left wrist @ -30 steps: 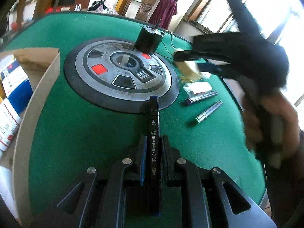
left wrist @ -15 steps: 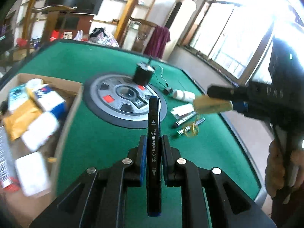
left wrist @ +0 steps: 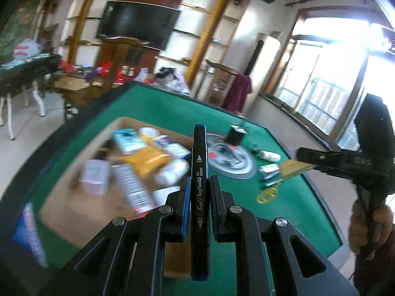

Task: Organize objects
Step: 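Carry the marker and cream pouch over the cardboard tray with both grippers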

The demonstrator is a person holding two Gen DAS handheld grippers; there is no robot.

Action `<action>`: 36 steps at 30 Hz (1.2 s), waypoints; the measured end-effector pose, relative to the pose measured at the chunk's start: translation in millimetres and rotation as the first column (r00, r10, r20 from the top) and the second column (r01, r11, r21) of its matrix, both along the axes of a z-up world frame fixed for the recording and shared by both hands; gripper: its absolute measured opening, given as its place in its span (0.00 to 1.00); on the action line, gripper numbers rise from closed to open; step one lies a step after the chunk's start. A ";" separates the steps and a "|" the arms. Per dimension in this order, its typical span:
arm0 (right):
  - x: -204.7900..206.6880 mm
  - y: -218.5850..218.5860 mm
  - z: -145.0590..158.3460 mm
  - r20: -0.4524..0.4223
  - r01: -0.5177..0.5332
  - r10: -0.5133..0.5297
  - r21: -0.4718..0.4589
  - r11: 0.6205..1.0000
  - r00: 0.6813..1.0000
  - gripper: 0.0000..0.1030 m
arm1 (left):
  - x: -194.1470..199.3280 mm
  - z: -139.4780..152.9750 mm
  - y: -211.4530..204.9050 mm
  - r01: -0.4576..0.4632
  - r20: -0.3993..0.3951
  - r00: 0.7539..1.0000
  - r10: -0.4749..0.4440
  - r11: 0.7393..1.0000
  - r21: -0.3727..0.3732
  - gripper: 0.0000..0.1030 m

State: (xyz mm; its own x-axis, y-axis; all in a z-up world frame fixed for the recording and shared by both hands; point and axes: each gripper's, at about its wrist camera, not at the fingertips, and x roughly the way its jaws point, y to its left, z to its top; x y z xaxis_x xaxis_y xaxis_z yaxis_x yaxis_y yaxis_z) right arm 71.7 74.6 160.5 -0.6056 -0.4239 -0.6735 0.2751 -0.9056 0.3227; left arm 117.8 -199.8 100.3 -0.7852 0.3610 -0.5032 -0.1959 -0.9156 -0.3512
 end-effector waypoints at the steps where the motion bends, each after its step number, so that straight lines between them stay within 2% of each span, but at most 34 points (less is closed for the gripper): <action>1: 1.6 -10.1 -0.7 0.006 -0.029 0.029 -0.010 1.000 1.000 0.44 | 1.4 -2.9 -7.5 -0.017 0.004 1.000 0.017 1.000 -0.006 0.12; 8: 4.7 -71.3 -18.3 0.078 -0.185 0.189 -0.055 0.981 0.979 0.44 | -1.8 -40.5 -59.4 -0.125 0.106 0.986 0.127 0.992 -0.016 0.12; 16: -12.5 -133.8 -70.2 0.218 -0.302 0.308 -0.062 0.951 0.926 0.44 | -24.2 -76.4 -61.2 -0.144 0.207 0.967 0.150 0.989 -0.044 0.12; 25: -45.1 -164.1 -110.2 0.305 -0.290 0.289 -0.042 0.956 0.907 0.44 | -39.4 -84.6 -63.2 -0.156 0.212 0.963 0.166 0.986 -0.066 0.12; 32: -64.2 -176.9 -119.9 0.329 -0.293 0.277 -0.003 0.956 0.903 0.44 | -41.9 -87.0 -67.8 -0.179 0.192 0.962 0.194 0.980 -0.090 0.12; 36: -64.5 -180.3 -117.3 0.335 -0.301 0.279 0.014 0.954 0.900 0.45 | -39.3 -84.3 -73.2 -0.195 0.187 0.961 0.205 0.978 -0.070 0.12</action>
